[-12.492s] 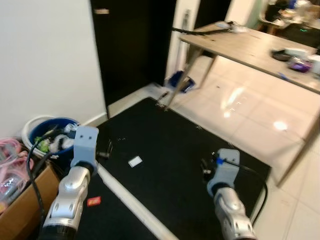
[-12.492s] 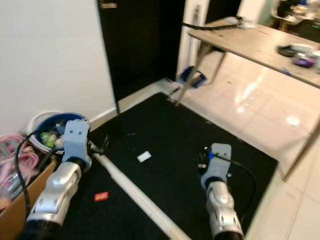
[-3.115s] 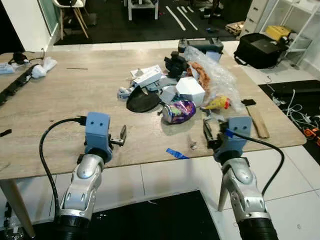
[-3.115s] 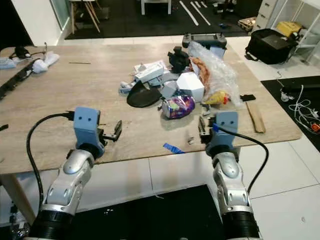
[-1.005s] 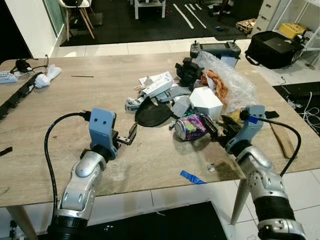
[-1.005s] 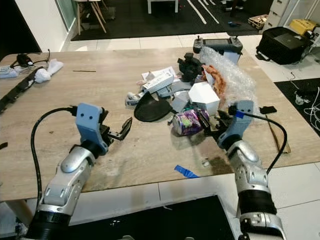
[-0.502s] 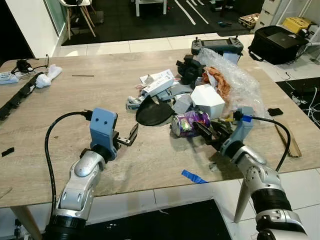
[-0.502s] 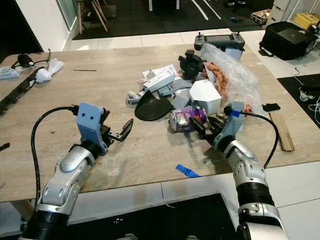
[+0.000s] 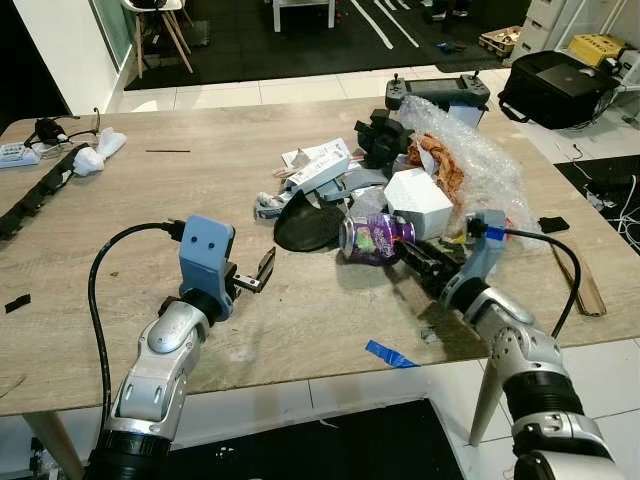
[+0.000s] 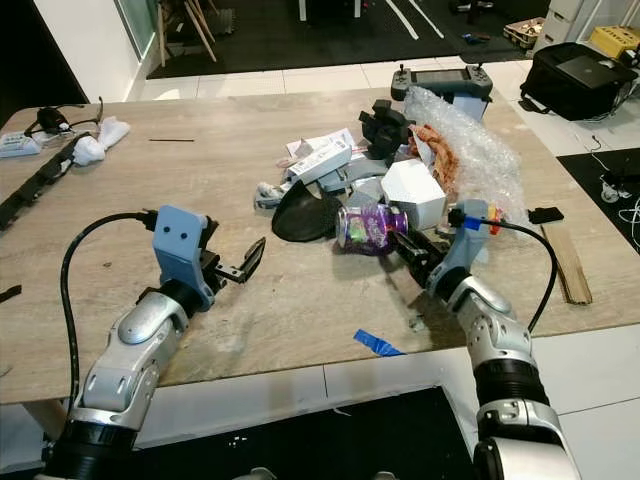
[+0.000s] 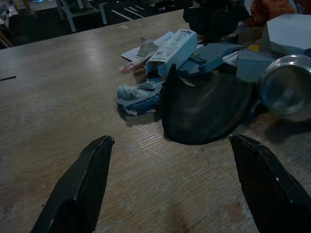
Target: Picking trash to rubbish bin
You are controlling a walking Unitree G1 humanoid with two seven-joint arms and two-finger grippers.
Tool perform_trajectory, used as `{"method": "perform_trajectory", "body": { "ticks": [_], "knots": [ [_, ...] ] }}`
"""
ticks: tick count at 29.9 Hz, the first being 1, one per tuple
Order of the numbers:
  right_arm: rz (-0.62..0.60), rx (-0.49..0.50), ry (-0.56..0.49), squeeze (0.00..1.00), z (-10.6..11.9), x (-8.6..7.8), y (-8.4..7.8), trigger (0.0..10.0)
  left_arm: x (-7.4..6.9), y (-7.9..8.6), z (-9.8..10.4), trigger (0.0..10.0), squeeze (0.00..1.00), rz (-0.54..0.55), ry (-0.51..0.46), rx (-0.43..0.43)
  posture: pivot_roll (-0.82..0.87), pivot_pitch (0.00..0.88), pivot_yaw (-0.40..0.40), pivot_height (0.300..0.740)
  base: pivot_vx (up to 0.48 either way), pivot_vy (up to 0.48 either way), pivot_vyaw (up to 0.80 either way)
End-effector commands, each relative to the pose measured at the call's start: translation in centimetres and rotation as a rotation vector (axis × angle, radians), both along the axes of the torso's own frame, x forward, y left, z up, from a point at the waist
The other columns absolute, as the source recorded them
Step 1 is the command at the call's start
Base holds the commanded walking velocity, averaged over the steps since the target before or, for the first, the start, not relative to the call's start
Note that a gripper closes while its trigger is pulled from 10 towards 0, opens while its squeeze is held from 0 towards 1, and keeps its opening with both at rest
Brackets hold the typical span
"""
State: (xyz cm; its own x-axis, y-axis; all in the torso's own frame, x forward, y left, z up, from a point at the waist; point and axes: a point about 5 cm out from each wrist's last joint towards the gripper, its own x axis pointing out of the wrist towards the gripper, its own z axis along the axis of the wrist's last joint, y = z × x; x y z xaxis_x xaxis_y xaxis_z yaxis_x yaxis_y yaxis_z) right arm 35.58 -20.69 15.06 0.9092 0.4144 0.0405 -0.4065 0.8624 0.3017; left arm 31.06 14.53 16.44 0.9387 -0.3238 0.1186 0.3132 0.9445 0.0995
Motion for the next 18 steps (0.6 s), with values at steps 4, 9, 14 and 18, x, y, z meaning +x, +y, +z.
{"method": "perform_trajectory", "body": {
  "ticks": [4,9,14,18],
  "knots": [
    [0.003,0.008,0.04,0.0,-0.9,-0.2,-0.1,0.0,-0.1,0.0,0.1,10.0,0.0,-0.009,-0.001,0.022,-0.01,0.178,0.067,0.74,0.0,0.0,0.0],
    [0.014,0.011,0.036,0.0,-0.9,-0.2,0.1,0.0,-0.1,-0.1,0.1,10.0,0.0,-0.008,-0.001,0.022,-0.01,0.176,0.067,0.74,0.0,0.0,0.0],
    [0.083,0.027,0.002,0.0,-0.2,-0.4,1.1,0.0,0.0,0.0,0.1,10.0,0.0,-0.006,-0.002,0.025,-0.01,0.173,0.066,0.74,0.0,0.0,0.0],
    [0.13,0.053,-0.037,0.0,0.7,-0.6,2.2,0.0,0.0,0.1,0.1,10.0,0.0,0.001,-0.004,0.027,-0.01,0.17,0.063,0.74,0.0,0.0,0.0]
  ]
}}
